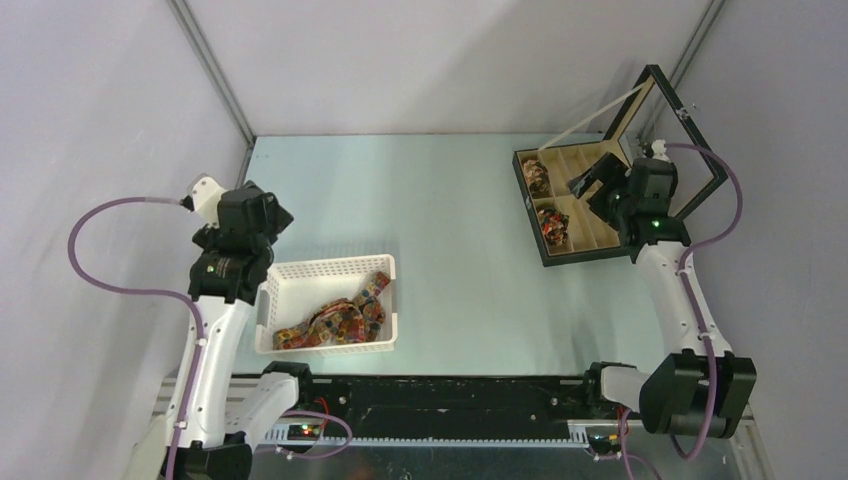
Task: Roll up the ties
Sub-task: Pick up the tie from the bin.
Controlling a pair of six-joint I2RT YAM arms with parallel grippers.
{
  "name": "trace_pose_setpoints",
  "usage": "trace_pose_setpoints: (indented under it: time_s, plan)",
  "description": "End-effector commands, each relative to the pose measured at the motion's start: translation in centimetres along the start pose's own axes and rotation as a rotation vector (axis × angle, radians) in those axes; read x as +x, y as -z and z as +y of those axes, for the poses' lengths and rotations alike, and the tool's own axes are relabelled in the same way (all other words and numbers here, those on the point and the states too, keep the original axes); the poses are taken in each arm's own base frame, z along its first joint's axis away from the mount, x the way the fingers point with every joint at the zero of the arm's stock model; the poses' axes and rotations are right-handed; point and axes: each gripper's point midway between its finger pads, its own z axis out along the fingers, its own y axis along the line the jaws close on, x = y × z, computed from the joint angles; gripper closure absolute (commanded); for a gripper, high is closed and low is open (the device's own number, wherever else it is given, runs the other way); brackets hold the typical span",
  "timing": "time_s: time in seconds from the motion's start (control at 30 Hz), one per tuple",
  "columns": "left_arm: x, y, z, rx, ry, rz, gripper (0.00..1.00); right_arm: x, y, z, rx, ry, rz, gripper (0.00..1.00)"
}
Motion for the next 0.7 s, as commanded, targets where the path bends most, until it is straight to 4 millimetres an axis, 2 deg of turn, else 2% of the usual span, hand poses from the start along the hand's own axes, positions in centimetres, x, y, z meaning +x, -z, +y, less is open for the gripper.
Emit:
trace_pose_setpoints:
  time_s: [0.0, 0.17, 0.3, 0.4, 0.47, 0.57, 0.6, 0.63, 0.67]
  plan:
    - [-0.5, 0.9, 0.8, -0.001, -0.106, 0.002, 0.04, -0.1, -0.2, -0.6, -0.045, -0.033, 0.089, 0.13]
    - [-2.1, 1.8, 0.7, 0.055, -0.082, -0.096, 0.04, 0.0, -1.4, -1.6, -0.046, -0.038, 0.117, 0.13]
    - [-2.2, 2.4, 1.0, 0.076, -0.092, -0.120, 0.01, -1.3, -1.2, -2.3, 0.007, 0.016, 0.042, 0.14]
    - [-2.3, 2.4, 1.2, 0.080, -0.101, -0.136, 0.00, -1.7, -0.8, -1.3, -0.013, 0.156, -0.003, 0.15]
    - [-1.6, 2.3, 1.1, 0.101, -0.125, -0.120, 0.00, -1.4, -0.8, -0.1, -0.047, 0.238, -0.012, 0.14]
    - [-0.4, 2.0, 0.7, 0.139, -0.165, -0.083, 0.00, -0.6, -1.0, 2.3, -0.134, 0.296, 0.016, 0.08]
    - [0.0, 1.9, 0.5, 0.155, -0.170, -0.069, 0.00, 0.0, -1.5, 2.5, -0.130, 0.322, 0.039, 0.07]
    - [0.5, 1.7, 0.4, 0.162, -0.177, -0.054, 0.00, 0.9, -1.4, 4.4, -0.141, 0.373, 0.056, 0.05]
    - [0.8, 1.6, 0.4, 0.163, -0.180, -0.049, 0.00, 1.1, -1.7, 5.4, -0.136, 0.433, 0.061, 0.05]
